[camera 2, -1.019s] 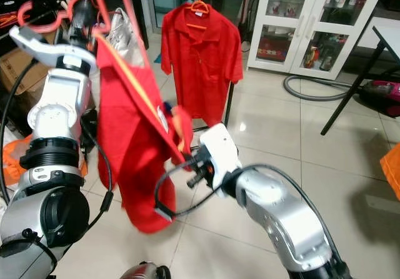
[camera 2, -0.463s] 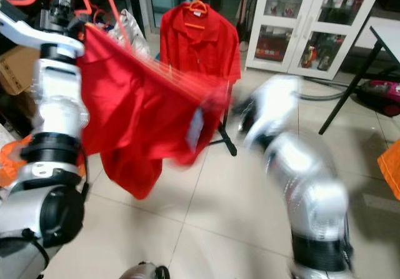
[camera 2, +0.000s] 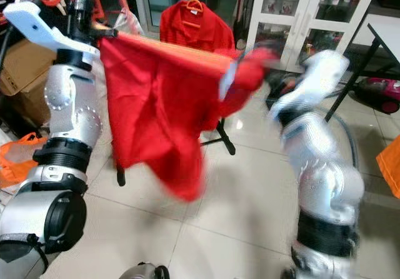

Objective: Hang hanger

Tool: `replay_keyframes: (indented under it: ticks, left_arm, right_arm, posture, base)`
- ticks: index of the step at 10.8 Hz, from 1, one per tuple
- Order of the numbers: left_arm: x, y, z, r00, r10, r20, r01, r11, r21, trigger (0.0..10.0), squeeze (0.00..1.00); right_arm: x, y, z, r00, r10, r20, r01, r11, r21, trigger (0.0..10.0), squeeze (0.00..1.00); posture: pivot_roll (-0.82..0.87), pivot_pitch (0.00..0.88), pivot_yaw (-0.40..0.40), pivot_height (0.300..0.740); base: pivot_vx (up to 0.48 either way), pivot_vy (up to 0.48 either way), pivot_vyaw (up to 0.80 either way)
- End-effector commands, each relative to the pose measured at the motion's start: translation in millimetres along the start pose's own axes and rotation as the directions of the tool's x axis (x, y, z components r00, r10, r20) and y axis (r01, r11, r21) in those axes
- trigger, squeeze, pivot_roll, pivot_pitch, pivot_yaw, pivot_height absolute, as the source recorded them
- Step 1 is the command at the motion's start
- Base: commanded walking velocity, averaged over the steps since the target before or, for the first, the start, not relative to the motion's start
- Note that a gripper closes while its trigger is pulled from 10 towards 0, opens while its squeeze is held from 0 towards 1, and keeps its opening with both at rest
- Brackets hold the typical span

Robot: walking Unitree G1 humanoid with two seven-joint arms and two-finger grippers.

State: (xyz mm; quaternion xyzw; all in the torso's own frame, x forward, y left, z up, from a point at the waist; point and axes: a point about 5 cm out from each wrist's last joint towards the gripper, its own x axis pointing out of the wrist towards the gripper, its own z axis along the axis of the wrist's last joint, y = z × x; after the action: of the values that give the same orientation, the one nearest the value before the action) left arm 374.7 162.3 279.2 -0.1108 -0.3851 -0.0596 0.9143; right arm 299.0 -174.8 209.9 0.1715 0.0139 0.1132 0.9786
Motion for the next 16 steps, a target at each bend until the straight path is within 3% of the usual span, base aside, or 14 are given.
replay_keyframes:
  ticks: [1, 4, 6, 8, 10, 16]
  left_arm:
    - [9.6, 21.1, 25, 0.987, 0.099, 0.125, -0.109, 0.991, 0.074, 10.0, 0.0]
    - [14.3, 27.9, 30, 0.975, 0.151, 0.16, -0.167, 0.982, 0.091, 10.0, 0.0]
    - [14.5, 28.7, 31, 0.97, 0.166, 0.176, -0.19, 0.973, 0.129, 10.0, 0.0]
    - [10.1, 31.6, 30, 0.971, 0.152, 0.185, -0.189, 0.961, 0.203, 10.0, 0.0]
    - [7.0, 44.9, 31, 0.953, 0.234, 0.19, -0.276, 0.933, 0.232, 10.0, 0.0]
    - [7.0, 44.9, 31, 0.953, 0.234, 0.19, -0.276, 0.933, 0.232, 10.0, 0.0]
  right_arm:
    - [-9.6, 0.6, -28, 0.985, -0.005, -0.17, -0.005, 0.998, -0.055, 0.0, 0.0]
    - [-37.5, 46.8, -82, 0.859, 0.266, -0.438, -0.278, 0.96, 0.037, 0.0, 0.0]
    - [-43.2, 65.6, -74, 0.82, 0.412, -0.398, -0.382, 0.911, 0.157, 0.0, 0.0]
    - [-39.7, 56.6, -50, 0.844, 0.451, -0.292, -0.396, 0.89, 0.227, 0.0, 0.0]
    - [-35.3, 44.2, -33, 0.875, 0.438, -0.207, -0.377, 0.884, 0.276, 0.0, 0.0]
    - [-35.3, 44.2, -33, 0.875, 0.438, -0.207, -0.377, 0.884, 0.276, 0.0, 0.0]
  posture:
    - [-0.07, 0.034, 0.062, 0.74]
    - [-0.06, 0.033, 0.065, 0.74]
    - [-0.06, 0.035, 0.066, 0.74]
    - [-0.06, 0.036, 0.065, 0.74]
    - [-0.07, 0.034, 0.063, 0.74]
    - [-0.07, 0.034, 0.063, 0.74]
  base:
    - [0.0, 0.0, 0.0]
    - [0.0, 0.0, 0.0]
    - [0.0, 0.0, 0.0]
    - [0.0, 0.0, 0.0]
    - [0.0, 0.0, 0.0]
    - [0.0, 0.0, 0.0]
